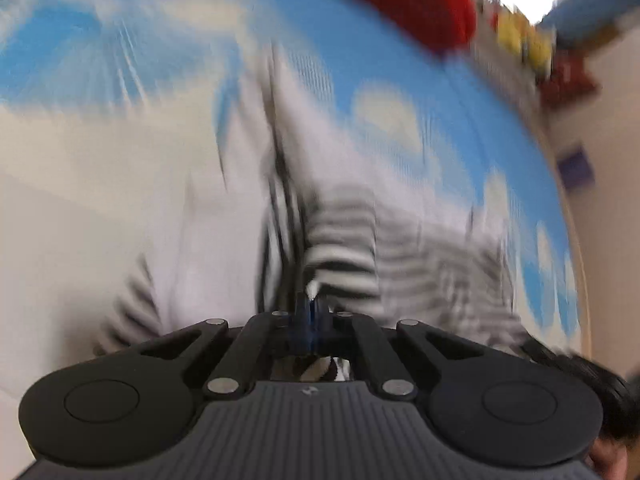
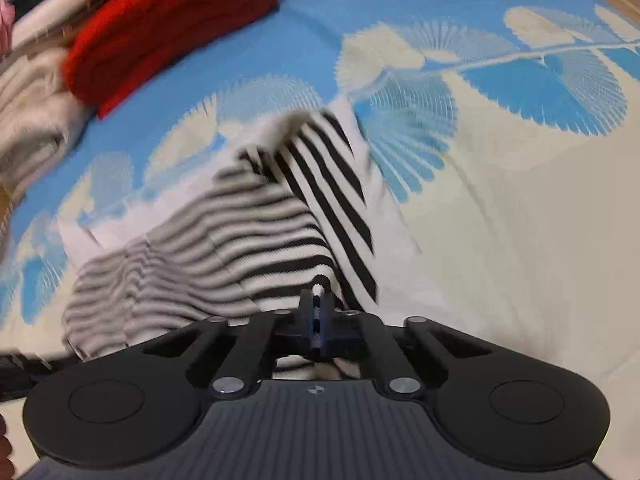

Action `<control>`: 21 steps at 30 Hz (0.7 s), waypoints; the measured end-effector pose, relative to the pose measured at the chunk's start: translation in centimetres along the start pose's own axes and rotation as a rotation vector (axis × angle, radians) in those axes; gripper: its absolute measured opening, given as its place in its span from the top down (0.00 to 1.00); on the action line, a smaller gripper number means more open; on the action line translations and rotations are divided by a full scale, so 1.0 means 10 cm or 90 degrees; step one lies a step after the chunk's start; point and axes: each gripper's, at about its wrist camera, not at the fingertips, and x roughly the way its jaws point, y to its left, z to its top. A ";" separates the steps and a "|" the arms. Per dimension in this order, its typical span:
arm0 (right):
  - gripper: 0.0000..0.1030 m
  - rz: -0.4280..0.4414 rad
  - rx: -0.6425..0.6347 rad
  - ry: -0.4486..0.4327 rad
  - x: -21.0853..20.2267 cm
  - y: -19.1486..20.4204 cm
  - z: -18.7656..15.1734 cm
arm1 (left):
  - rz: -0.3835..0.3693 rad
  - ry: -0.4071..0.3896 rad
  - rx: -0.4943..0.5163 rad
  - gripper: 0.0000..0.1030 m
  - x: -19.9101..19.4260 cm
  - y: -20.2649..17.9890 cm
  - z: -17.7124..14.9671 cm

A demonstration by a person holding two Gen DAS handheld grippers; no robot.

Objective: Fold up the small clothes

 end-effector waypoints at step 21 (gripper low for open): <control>0.73 0.035 0.023 -0.071 -0.15 -0.02 -0.02 | 0.063 0.106 0.095 0.89 0.34 -0.14 -0.23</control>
